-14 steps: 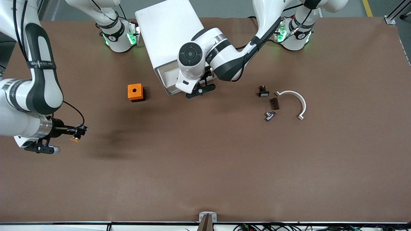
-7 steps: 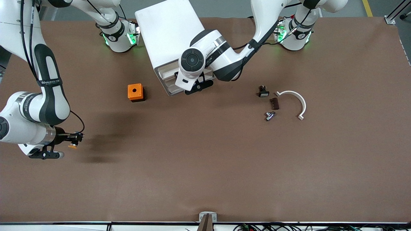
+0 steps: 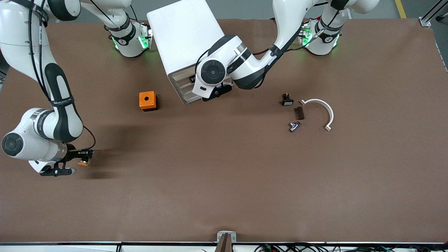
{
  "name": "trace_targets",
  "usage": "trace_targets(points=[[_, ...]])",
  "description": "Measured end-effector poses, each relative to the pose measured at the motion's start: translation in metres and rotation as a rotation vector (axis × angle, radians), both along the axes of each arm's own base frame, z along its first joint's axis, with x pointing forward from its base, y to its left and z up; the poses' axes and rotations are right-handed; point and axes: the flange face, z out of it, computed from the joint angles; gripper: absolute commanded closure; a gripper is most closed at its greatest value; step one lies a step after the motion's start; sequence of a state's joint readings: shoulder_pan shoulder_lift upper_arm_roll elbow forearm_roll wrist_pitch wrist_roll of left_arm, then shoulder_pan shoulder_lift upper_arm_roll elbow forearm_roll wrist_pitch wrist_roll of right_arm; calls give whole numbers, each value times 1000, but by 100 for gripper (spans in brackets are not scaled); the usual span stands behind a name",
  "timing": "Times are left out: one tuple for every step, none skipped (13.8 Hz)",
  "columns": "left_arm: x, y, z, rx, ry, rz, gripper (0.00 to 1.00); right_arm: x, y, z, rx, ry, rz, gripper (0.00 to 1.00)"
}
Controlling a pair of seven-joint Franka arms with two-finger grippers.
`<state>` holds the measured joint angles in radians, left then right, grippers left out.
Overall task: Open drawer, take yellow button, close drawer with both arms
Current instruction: 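Push the drawer shut with the left gripper while the right gripper carries the button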
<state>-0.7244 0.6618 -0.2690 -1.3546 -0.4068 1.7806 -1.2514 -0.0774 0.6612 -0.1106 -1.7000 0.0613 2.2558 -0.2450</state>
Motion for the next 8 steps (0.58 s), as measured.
trace_targets(points=[[0,0,0,-1,1,1,0,-4,1,-8,0,2,1,100],[1,1,0,-1,1,1,0,-6,1,-12,0,3,1,100],[2,1,0,-1,0,2,0,-6,1,-11,0,4,2,100],[3,2,2,-2,-4,4,0,-6,1,-11,0,4,2,94],[7,3,6,-3,-18,5,0,-6,1,-11,-1,4,3,66],[13,7,12,0,-43,6,0,-6,1,-11,-1,4,3,50],[22,13,22,0,-72,10,0,-6,1,-11,-1,4,3,27],[32,22,34,2,-96,18,0,-6,1,-12,0,5,3,0]])
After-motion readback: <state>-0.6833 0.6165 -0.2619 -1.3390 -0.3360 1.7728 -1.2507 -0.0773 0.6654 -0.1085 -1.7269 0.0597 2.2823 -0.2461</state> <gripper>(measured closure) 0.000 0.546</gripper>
